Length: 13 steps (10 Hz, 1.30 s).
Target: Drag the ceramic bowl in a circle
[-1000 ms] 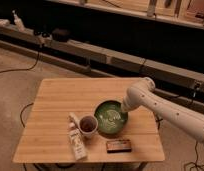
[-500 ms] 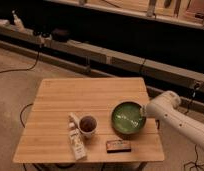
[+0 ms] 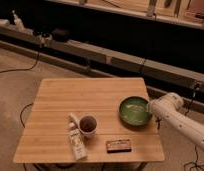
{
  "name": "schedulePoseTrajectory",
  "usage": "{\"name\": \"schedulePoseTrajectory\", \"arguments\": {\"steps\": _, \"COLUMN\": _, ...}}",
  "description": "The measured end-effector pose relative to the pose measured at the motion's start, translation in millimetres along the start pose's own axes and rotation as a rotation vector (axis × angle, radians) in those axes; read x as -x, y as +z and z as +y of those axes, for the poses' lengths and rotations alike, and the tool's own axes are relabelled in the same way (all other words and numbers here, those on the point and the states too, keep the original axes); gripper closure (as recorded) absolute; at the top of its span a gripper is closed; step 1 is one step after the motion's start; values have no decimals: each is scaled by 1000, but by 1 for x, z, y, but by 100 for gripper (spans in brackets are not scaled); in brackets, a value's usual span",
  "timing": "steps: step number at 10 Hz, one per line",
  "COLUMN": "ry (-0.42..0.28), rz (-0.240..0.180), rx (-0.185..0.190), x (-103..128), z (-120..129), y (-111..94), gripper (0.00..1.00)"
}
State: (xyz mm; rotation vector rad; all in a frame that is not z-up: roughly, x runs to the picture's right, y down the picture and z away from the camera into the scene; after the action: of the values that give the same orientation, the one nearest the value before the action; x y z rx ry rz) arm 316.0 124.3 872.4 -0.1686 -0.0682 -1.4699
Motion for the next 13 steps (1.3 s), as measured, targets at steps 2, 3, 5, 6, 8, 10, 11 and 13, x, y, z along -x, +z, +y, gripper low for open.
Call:
{"name": "schedulePoseTrajectory", "arguments": {"steps": 2, "ry": -52, "rz": 20, "rx": -79, "x": -11, "z": -39, "y": 17, "gripper": 94}}
{"name": "schedulePoseTrajectory", "arguments": {"steps": 3, "ry": -106, "rz": 29, "rx": -130, "x": -17, "z": -66, "y": 22, "gripper": 94}}
{"name": "schedulePoseTrajectory", "arguments": {"steps": 5, "ry": -203, "rz": 45, "rx": -222, "x": -27, "z": -115, "y": 23, "gripper": 94}}
{"name": "schedulePoseTrajectory", "arguments": {"steps": 6, "ry": -253, "rz": 38, "rx": -298, "x": -24, "z": -146, "y": 17, "gripper": 94}}
{"name": "schedulePoseTrajectory", "arguments": {"steps": 8, "ry": -309, "rz": -17, "rx": -420, "x": 5, "z": -180, "y": -2, "gripper": 94}}
{"name": "schedulePoseTrajectory", "arguments": {"steps": 10, "ry": -335, "rz": -103, "rx": -501, "x": 43, "z": -177, "y": -26, "gripper": 94}}
{"name": "schedulePoseTrajectory", "arguments": {"steps": 11, "ry": -358, "rz": -151, "rx": -533, "x": 64, "z": -169, "y": -41, "gripper": 94}}
{"name": "schedulePoseTrajectory", "arguments": {"steps": 13, "ry": -394, "rz": -230, "rx": -525, "x": 91, "z": -129, "y": -66, "gripper": 94}}
